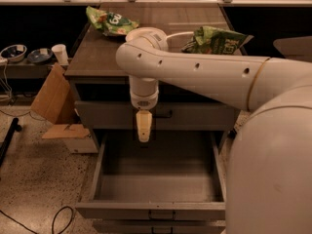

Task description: Open top drawer

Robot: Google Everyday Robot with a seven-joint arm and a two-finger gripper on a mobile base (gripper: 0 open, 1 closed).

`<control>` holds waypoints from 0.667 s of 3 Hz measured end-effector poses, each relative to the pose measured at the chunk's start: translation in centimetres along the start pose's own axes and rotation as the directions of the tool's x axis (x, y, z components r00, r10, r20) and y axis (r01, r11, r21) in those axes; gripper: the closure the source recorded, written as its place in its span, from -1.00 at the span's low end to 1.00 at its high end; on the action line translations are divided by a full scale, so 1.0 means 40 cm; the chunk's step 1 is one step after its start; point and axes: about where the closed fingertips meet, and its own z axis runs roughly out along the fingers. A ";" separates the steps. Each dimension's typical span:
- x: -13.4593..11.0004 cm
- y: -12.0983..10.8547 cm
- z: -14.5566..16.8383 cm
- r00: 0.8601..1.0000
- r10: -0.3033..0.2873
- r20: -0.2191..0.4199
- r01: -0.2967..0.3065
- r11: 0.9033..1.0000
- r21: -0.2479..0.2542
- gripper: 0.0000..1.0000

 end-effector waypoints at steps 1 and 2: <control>-0.034 -0.003 0.022 1.000 -0.006 0.003 0.006 1.000 -0.016 -1.00; -0.056 0.008 0.059 1.000 -0.010 0.001 0.010 0.999 -0.048 -1.00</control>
Offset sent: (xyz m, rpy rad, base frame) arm -0.0005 0.0331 -0.0302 0.0031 0.0632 0.0165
